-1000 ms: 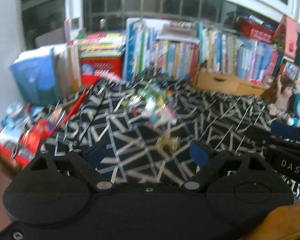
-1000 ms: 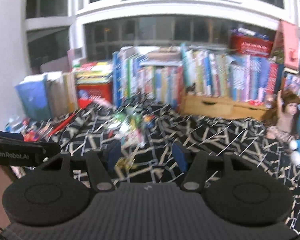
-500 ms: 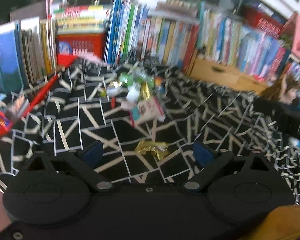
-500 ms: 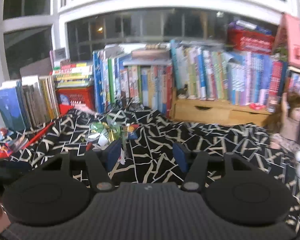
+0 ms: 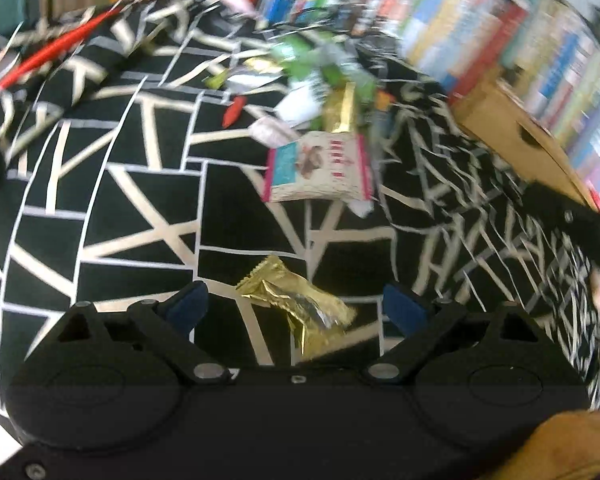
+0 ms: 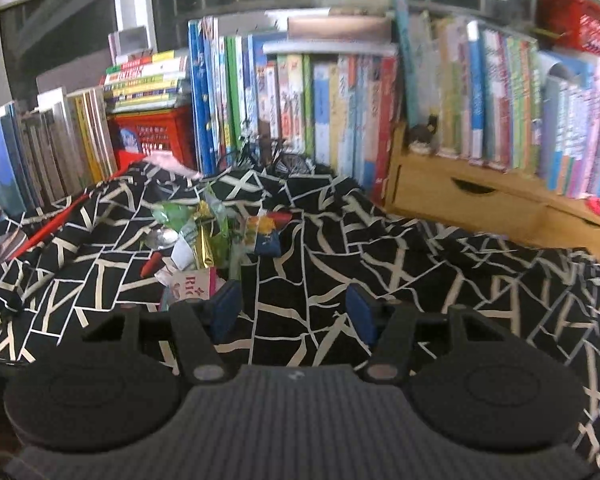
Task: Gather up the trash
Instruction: 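Grasp the small gold wrapper with the left tool while the right tool grasps the RICE packet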
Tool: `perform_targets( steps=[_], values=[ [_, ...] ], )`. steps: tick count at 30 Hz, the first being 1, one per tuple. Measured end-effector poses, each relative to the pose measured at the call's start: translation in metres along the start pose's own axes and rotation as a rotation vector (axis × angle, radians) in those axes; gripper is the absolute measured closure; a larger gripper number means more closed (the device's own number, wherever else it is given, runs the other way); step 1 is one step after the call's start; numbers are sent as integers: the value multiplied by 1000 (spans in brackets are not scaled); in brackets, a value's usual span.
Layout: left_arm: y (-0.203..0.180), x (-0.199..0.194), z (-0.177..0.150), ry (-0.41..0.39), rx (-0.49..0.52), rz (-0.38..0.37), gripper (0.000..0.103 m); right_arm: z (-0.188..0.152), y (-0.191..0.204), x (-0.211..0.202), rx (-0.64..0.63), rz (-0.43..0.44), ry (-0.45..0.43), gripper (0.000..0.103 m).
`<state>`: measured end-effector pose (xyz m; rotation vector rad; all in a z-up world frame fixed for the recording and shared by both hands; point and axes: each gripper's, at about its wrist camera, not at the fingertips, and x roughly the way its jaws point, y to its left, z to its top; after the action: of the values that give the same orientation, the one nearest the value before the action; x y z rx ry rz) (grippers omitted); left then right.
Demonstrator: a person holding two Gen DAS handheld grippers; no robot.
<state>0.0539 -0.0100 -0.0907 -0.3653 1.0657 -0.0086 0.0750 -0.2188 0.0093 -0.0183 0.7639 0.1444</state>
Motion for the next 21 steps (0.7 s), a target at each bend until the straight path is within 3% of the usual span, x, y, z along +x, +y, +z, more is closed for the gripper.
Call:
perform_targets(
  steps=[3, 4, 7, 8, 14, 21],
  values=[
    [1, 14, 4, 37, -73, 5, 16, 2, -1, 17, -14, 31, 22, 32],
    [0, 20, 6, 63, -82, 6, 24, 3, -1, 22, -18, 44, 28, 32],
    [-2, 35, 7, 135, -108, 8, 64, 5, 2, 36, -35, 95, 53, 30],
    [-3, 34, 7, 113, -105, 28, 68, 6, 4, 41, -41, 113, 61, 30],
    [5, 21, 17, 50, -80, 75, 81, 11, 24, 72, -99, 208, 109, 30],
    [28, 8, 36, -22, -81, 143, 82, 12, 51, 104, -120, 274, 185, 27]
  ],
)
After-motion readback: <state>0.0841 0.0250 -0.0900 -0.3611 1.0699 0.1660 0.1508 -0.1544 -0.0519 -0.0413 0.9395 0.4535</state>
